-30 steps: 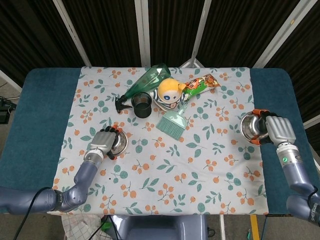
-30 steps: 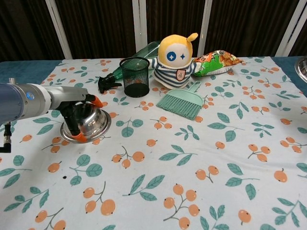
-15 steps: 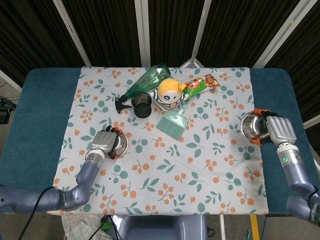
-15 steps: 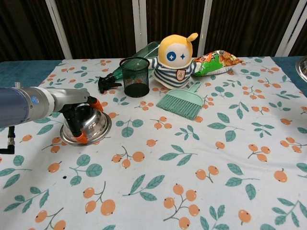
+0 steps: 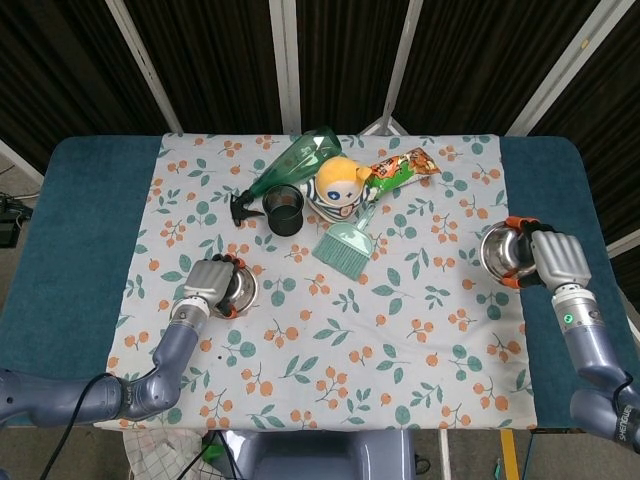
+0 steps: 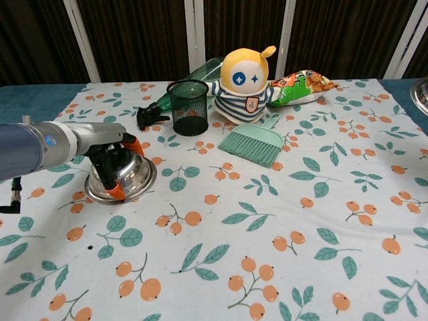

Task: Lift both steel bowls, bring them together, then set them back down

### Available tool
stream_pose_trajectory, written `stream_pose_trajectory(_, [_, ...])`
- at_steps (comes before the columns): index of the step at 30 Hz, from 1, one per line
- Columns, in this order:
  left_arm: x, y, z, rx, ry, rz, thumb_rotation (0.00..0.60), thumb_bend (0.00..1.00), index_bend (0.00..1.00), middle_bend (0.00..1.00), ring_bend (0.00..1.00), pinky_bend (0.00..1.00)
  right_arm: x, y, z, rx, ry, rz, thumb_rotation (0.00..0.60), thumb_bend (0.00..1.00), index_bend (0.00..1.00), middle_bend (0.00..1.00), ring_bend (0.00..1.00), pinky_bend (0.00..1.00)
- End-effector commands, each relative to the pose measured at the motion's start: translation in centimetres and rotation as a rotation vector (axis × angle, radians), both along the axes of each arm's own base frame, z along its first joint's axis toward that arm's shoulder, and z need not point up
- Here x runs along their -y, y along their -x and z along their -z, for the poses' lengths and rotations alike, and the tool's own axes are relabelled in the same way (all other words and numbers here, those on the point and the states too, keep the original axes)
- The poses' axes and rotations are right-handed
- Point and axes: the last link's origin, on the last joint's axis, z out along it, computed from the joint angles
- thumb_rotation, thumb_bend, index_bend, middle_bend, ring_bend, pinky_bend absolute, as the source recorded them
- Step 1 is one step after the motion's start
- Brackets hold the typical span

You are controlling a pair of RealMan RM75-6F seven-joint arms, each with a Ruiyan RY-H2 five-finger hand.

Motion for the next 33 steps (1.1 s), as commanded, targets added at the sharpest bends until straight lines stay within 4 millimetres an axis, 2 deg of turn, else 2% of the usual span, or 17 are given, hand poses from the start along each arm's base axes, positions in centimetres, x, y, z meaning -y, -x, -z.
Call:
stream_pose_trajectory(1, [-0.2, -0.2, -0.1, 0.015, -0.017, 0.009, 0.6, 0.16, 0.41, 0.34, 0.23, 0.42, 0.0, 0.1, -0.1, 0.0, 0.002, 0.003, 0.6, 0.06, 0.32, 0.26, 0.38, 0.34])
stream_pose_trajectory(4, [-0.4, -0.6, -0.4, 0.036, -0.055, 0.039, 0.6, 0.16, 0.47, 0.4, 0.26, 0.45, 0.1, 0.2, -0.1, 0.002, 0.005, 0.006, 0.6, 0.06, 0.32, 0.26, 0.38, 0.34])
stream_pose_trajectory(9, [-0.5, -1.1, -1.3, 0.099, -0.125, 0.061, 0.6, 0.16, 0.52, 0.45, 0.3, 0.49, 0.0, 0.0, 0.0, 0.009, 0.003, 0.002, 0.6, 0.06, 0.32, 0.26, 0.38, 0.34])
stream_pose_trajectory(16, [-0.4, -1.2, -3.3, 0.319, -0.179, 0.0, 0.6, 0.16, 0.53, 0.47, 0.31, 0.5, -0.1, -0.9, 0.1, 0.021, 0.0, -0.022, 0.6, 0.06, 0.32, 0.26, 0.38, 0.34])
stream_pose_trajectory(21, [0.0, -1.5, -5.2, 0.691, -0.17, -0.148, 0.6, 0.16, 0.53, 0.47, 0.31, 0.5, -0.1, -2.2, 0.2, 0.051, 0.011, -0.063, 0.6, 0.07, 0.32, 0.26, 0.38, 0.34])
stream_pose_trajectory(27, [0.4, -1.8, -7.5, 1.115, -0.07, -0.34, 0.6, 0.16, 0.53, 0.47, 0.31, 0.5, 0.0, -4.5, 0.8, 0.158, 0.03, -0.145, 0.6, 0.07, 0.32, 0.26, 0.38, 0.34])
stream_pose_trajectory(33, [0.3, -1.8, -8.6, 1.355, 0.017, -0.435, 0.6, 0.16, 0.53, 0.47, 0.3, 0.49, -0.1, -7.1, 1.4, 0.356, 0.004, -0.212, 0.6, 0.07, 0.33, 0.26, 0.38, 0.34])
